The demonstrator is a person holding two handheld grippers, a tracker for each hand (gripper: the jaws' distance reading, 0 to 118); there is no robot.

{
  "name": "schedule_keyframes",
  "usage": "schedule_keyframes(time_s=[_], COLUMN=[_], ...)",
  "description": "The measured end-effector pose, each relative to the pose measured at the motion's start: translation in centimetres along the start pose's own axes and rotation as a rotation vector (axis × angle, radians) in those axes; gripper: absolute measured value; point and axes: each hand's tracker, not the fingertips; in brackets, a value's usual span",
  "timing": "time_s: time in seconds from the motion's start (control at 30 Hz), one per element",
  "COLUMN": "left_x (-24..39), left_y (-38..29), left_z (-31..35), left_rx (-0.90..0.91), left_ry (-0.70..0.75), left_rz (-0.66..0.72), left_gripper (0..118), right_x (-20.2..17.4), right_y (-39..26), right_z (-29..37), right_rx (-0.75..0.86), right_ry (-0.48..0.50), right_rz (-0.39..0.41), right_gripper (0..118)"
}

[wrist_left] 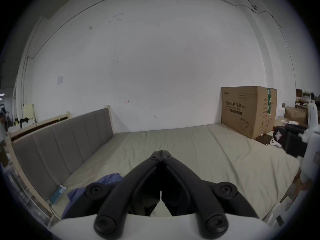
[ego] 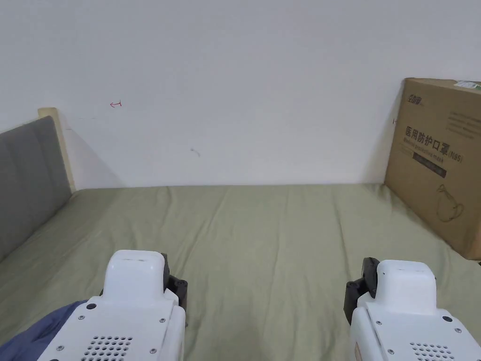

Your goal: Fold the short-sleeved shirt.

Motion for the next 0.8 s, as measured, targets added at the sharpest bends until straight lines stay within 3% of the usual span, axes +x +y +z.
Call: schedule_keyframes(time_s=[0.07,0.27,0.37,0.53,0.67,0.8], left_x=[-0.4,-1.6,-3.6,-8.0,-10.7,-12.5], left_y=[-0.1,0.4,0.4,0.1,-0.6,-1.6], left_z=[-0.2,0.1,1.0,3.4,4.8,5.0], left_rx=[-0.012,-0.021,-0.026,-0.041,-0.079,-0.122], left_ry=[-0.025,-0.003,0.046,0.207,0.319,0.356], left_rz=[0.081,0.092,0.114,0.143,0.126,0.158], left_gripper=[0,0,0,0,0,0], right_x=[-0.1,-1.2,-2.9,-7.8,-11.5,-14.1], right_y=[-0.2,0.0,0.3,-0.1,-1.0,-1.9], right_z=[0.0,-0.5,-0.7,-1.4,-1.6,-1.2], right_rx=[-0.001,-0.008,-0.037,-0.066,-0.114,-0.103], right_ry=[-0.01,0.058,0.178,0.355,0.49,0.543], right_rz=[0.015,-0.004,-0.048,-0.021,-0.053,0.045], right_gripper=[1,1,1,1,1,1])
